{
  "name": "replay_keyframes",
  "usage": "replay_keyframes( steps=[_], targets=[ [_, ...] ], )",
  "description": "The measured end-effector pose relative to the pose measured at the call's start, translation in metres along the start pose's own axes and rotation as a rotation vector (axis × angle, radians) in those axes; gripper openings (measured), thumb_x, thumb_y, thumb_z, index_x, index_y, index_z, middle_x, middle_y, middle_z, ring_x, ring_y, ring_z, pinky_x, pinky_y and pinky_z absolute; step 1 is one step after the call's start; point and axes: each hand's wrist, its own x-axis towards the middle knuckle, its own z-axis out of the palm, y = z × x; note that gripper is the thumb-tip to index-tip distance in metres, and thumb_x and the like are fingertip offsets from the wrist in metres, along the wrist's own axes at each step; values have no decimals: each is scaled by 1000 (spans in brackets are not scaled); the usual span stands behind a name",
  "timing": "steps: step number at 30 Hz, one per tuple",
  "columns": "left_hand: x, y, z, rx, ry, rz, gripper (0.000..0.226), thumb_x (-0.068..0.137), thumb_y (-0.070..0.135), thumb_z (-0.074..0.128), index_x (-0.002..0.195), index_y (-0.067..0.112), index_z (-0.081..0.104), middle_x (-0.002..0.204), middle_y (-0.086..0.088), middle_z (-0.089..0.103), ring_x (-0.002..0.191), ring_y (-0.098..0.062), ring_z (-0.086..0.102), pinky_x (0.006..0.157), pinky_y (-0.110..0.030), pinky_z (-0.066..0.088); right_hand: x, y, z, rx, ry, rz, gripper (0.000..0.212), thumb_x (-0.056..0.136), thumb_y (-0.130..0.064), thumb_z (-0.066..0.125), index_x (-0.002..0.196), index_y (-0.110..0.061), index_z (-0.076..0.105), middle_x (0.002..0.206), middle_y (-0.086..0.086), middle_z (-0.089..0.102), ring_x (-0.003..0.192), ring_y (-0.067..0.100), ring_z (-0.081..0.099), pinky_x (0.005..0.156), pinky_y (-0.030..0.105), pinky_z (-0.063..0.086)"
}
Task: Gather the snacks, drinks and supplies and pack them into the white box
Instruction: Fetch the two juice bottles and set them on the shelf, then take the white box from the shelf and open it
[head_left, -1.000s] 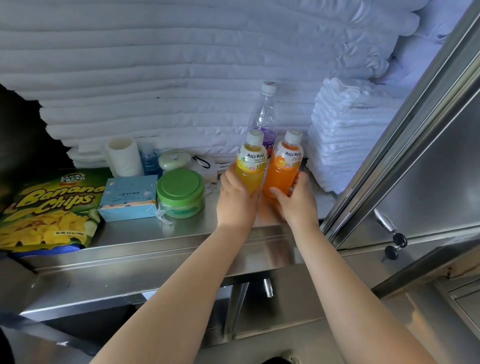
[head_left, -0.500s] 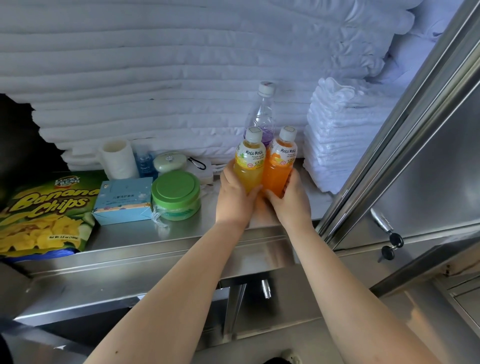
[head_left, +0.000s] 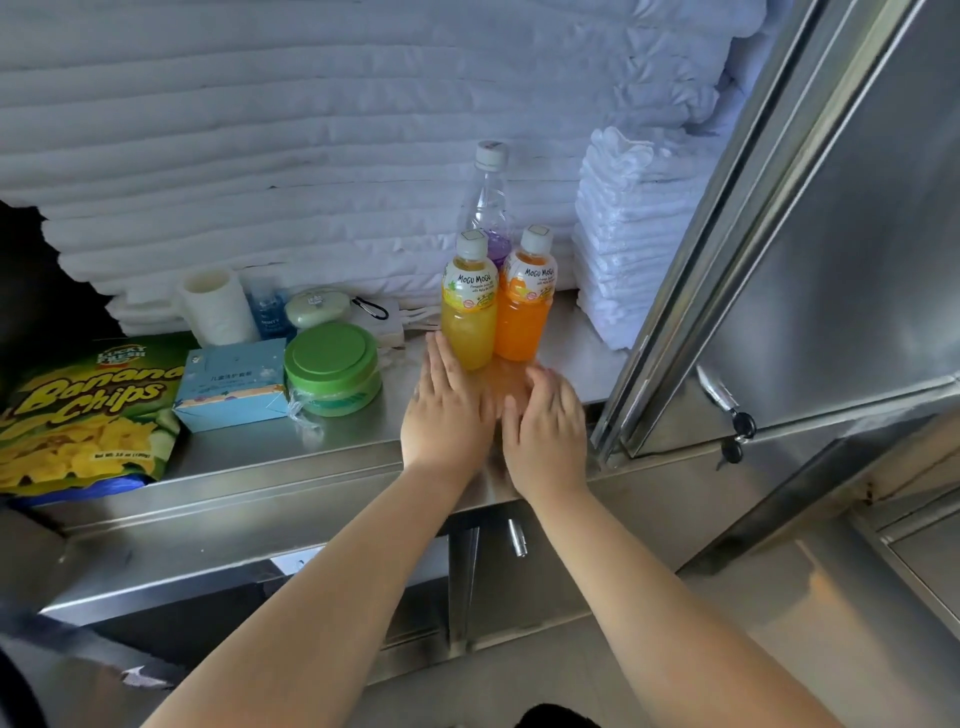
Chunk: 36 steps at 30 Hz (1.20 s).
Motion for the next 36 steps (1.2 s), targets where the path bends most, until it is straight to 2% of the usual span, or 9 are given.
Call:
replay_keyframes(
  steps=[4, 7, 10, 12, 15, 18, 23, 30, 36],
  targets=[
    [-19, 0, -2, 230, 4, 47, 58, 97, 40, 21, 142, 6, 31, 149, -13, 33, 139, -26, 24, 111, -37, 17, -13, 18, -8, -39, -142, -130, 48, 97, -33, 44, 136, -5, 44, 145, 13, 42, 138, 28, 32, 118, 41, 15],
    [-38, 1, -8, 280, 11, 69, 52, 97, 38, 30, 140, 9, 37, 147, -12, 36, 137, -29, 26, 110, -41, 16, -27, 30, -20, -60, -275, -202, 58, 97, -33, 44, 147, -11, 26, 156, 8, 21, 145, 23, 12, 117, 33, 4],
    [-76, 24, -11, 48, 70, 149, 41, 89, 17, 55, 128, 3, 51, 136, -18, 48, 130, -37, 37, 108, -51, 28, -63, 45, -50, 11, -449, -156, 57, 98, -37, 42, 147, -13, 26, 156, 6, 19, 144, 21, 14, 114, 32, 15],
    [-107, 59, -6, -219, 48, 293, 32, 85, 5, 57, 117, 5, 60, 125, -13, 56, 119, -33, 48, 99, -43, 42, -96, 70, -87, 31, -510, -69, 57, 97, -41, 41, 146, -15, 26, 155, 3, 22, 143, 19, 19, 111, 31, 24],
    [-151, 129, 12, -339, -89, 456, 32, 85, 6, 58, 117, 8, 60, 121, -9, 57, 114, -27, 51, 98, -30, 37, -144, 126, -158, -64, -411, 11, 52, 96, -37, 45, 141, -14, 36, 147, 3, 36, 135, 19, 34, 105, 32, 34],
    [-191, 201, 33, -373, -217, 593, 34, 84, 7, 61, 117, 8, 61, 122, -11, 57, 114, -30, 51, 100, -34, 37, -193, 186, -235, -112, -297, 223, 45, 94, -29, 52, 134, -9, 46, 137, 8, 47, 128, 24, 42, 104, 34, 34],
    [-253, 287, 57, -423, -357, 761, 37, 82, 9, 63, 119, 7, 60, 123, -12, 57, 114, -31, 52, 100, -36, 38, -289, 254, -335, -272, -195, 621, 44, 96, -31, 47, 135, -11, 41, 136, 9, 45, 122, 27, 44, 96, 34, 35],
    [-315, 382, 85, -367, -516, 1010, 34, 86, 17, 61, 118, 6, 60, 126, -15, 55, 118, -31, 49, 99, -39, 38, -387, 280, -405, -351, -45, 891, 45, 96, -31, 47, 135, -10, 41, 136, 7, 45, 125, 23, 40, 102, 33, 33],
    [-358, 444, 133, -325, -628, 1183, 39, 91, 28, 52, 128, 13, 52, 136, -8, 46, 126, -24, 41, 103, -36, 30, -432, 318, -431, -372, 38, 1084, 43, 96, -28, 48, 134, -7, 42, 134, 9, 47, 126, 25, 39, 102, 33, 33]
  ],
)
